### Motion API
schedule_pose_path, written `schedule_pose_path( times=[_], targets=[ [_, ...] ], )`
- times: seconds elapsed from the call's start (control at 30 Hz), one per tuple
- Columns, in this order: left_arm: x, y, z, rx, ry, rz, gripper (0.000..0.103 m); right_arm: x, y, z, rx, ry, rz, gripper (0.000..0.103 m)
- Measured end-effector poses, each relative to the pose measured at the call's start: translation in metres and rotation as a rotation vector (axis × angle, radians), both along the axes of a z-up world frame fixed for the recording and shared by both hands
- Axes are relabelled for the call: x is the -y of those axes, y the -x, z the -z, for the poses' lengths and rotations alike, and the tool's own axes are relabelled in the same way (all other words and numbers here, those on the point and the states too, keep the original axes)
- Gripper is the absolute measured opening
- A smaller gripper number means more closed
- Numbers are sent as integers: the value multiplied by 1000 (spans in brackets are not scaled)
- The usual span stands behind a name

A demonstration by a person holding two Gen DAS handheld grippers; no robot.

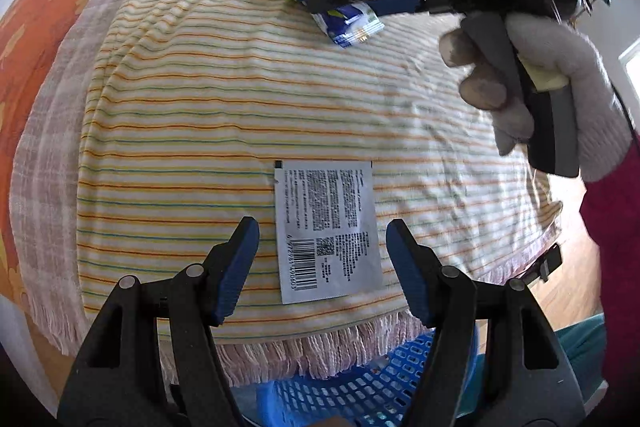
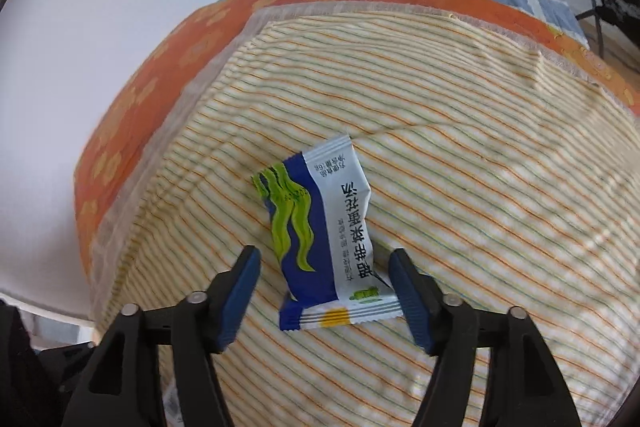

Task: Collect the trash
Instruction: 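Close the left tool on the barcode label while the right tool grips the snack packet, then carry the label and snack packet over the blue basket with both tools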

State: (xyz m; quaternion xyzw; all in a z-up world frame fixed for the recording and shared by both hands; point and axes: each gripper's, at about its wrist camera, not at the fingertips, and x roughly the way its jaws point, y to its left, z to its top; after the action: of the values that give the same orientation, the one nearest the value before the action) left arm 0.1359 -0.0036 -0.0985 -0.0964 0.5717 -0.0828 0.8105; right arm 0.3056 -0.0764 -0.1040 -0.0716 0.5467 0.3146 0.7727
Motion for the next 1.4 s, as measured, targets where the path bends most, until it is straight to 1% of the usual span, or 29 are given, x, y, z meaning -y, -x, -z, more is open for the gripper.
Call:
schedule_pose_path(
  times=[0.03, 0.1, 0.2, 0.23, 0.3, 0.33, 0.37, 0.47, 0.5, 0.57, 0.73, 0.8, 0.9, 1.13, 1.17, 1.3, 1.4],
  targets=[
    [3, 1, 0, 2, -12, 8, 68, -2, 0, 1, 16, 16, 10, 77],
    [9, 0, 3, 8, -48, 30, 68, -5, -2, 3, 41, 55, 28, 77],
    [15, -3, 7, 8, -77, 44, 68, -6, -4, 4, 56, 74, 48, 77],
    [16, -3, 7, 10, -84, 46, 68, -7, -4, 3, 62, 79, 49, 75],
    [20, -5, 8, 15, -107, 54, 68, -8, -2, 3, 72, 99, 47, 63],
    [22, -6, 8, 17, -121, 59, 68, -9, -3, 3, 80, 124, 49, 50],
    [26, -7, 9, 17, -129, 62, 68, -9, -2, 3, 88, 143, 51, 48],
    [35, -7, 10, 27, -173, 85, 68, -4, 0, 2, 73, 131, 52, 48],
    [46, -8, 13, 34, -182, 90, 65, -2, 1, 1, 74, 131, 55, 48],
    [48, -7, 13, 44, -197, 91, 63, 2, 5, -1, 79, 125, 61, 48],
    [42, -5, 11, 49, -167, 72, 60, 14, 19, -10, 103, 122, 81, 48],
    [34, -4, 6, 48, -152, 63, 59, 20, 25, -16, 111, 113, 89, 48],
    [30, -1, 3, 59, -156, 55, 57, 28, 36, -24, 131, 113, 88, 48],
    [14, 6, 4, 64, -126, 24, 57, 48, 64, -35, 157, 106, 93, 47],
    [14, 6, 4, 68, -135, 27, 57, 50, 67, -35, 159, 107, 93, 48],
    [20, 4, 11, 49, -166, 46, 69, 59, 84, -35, 154, 107, 88, 47],
    [25, 2, 13, 62, -204, 53, 69, 65, 98, -36, 154, 111, 85, 48]
  ],
)
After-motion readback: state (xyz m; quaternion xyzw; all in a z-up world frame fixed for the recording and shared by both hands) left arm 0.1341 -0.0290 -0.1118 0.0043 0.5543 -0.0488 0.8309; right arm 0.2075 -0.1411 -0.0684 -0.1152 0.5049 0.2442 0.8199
